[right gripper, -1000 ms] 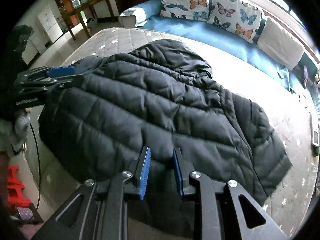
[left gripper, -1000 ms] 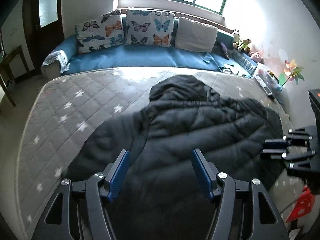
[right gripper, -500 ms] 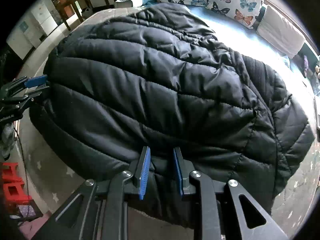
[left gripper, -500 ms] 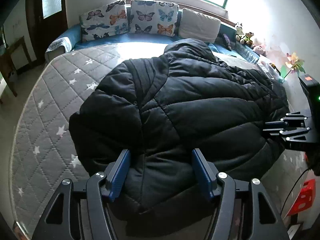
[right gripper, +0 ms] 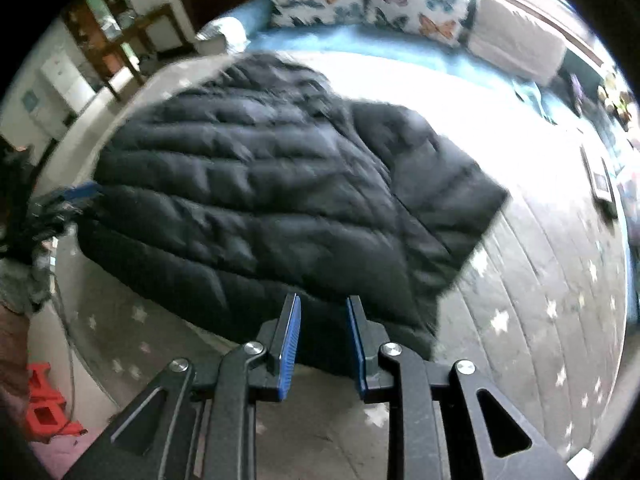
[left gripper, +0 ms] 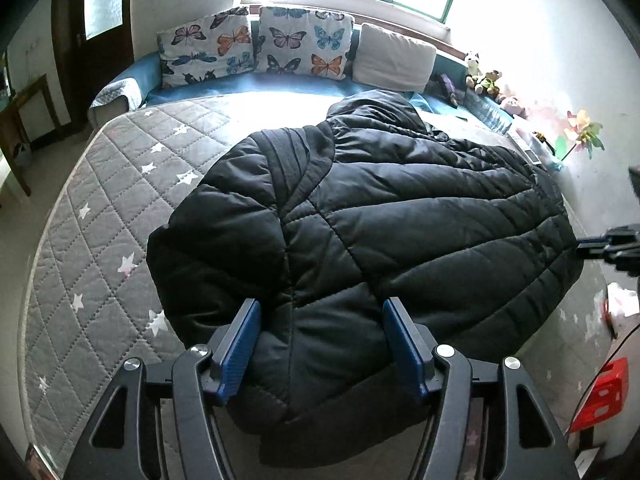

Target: Fold large clothes

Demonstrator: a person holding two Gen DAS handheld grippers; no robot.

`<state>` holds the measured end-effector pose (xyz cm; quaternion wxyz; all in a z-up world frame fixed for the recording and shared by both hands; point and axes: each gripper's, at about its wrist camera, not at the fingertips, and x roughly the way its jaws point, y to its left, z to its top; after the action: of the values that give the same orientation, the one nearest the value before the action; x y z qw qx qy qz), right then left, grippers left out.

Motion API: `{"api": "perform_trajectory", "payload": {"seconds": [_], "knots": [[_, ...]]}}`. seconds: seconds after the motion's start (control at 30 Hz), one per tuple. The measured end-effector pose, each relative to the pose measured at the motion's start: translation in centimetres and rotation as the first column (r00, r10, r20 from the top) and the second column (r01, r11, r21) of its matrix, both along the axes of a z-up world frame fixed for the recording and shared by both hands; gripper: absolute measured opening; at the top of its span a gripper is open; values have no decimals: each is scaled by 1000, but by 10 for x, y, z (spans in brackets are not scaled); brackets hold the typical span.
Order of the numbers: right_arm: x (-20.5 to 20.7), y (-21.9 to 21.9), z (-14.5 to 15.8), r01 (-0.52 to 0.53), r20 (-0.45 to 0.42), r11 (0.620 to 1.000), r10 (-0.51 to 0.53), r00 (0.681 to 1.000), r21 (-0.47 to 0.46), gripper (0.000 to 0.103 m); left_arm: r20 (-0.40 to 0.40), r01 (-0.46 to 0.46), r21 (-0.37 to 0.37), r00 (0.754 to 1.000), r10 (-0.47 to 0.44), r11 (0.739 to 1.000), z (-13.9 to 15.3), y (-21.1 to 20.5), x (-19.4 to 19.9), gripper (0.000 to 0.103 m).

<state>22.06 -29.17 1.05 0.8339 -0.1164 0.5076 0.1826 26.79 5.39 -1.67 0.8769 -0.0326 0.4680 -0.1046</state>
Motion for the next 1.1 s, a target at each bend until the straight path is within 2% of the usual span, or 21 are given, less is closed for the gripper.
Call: {"api": "perform_trajectory", "payload": {"seconds": [0.1,0.2,0.33,0.43,0.5,0.63,0.7,0.83,1.0,1.1], "knots": [[10,-9,-37,31,-65,999,-30,997,16,26,-12,-2,-13,1000,1,1000,-3,-1,4,69],[15,-15,-54,46,-65,996,-42,997,75,26,-13,-3,-1,1000,3,1000,-3,-3,4,69],[10,-24,-30,26,-69,995,-19,997,100,26,-18,-11,-14,1000,10,1000,5,1,3,69],[14,-35,0,40,7,992,-41,999,116,26,2,-28,-42,1000,28,999,23,8,0,69],[25,-41,13,69,23,985,-73,997,156,26,36,-38,-62,999,41,997,38,13,-2,69],[59,-45,15,120,36,975,-129,991,189,30,90,-54,-85,994,61,995,61,21,4,69],[75,-48,8,153,11,968,-158,987,200,38,82,-62,-87,994,69,994,65,24,16,69],[92,-44,-10,188,-30,960,-185,982,209,38,16,-97,-121,995,99,988,53,35,43,69],[95,-46,-25,197,-67,961,-188,980,194,38,-75,-161,-103,985,154,982,12,45,63,69],[96,-49,-29,192,-84,961,-179,980,199,38,-113,-186,-168,979,168,968,-9,55,68,72]]}}
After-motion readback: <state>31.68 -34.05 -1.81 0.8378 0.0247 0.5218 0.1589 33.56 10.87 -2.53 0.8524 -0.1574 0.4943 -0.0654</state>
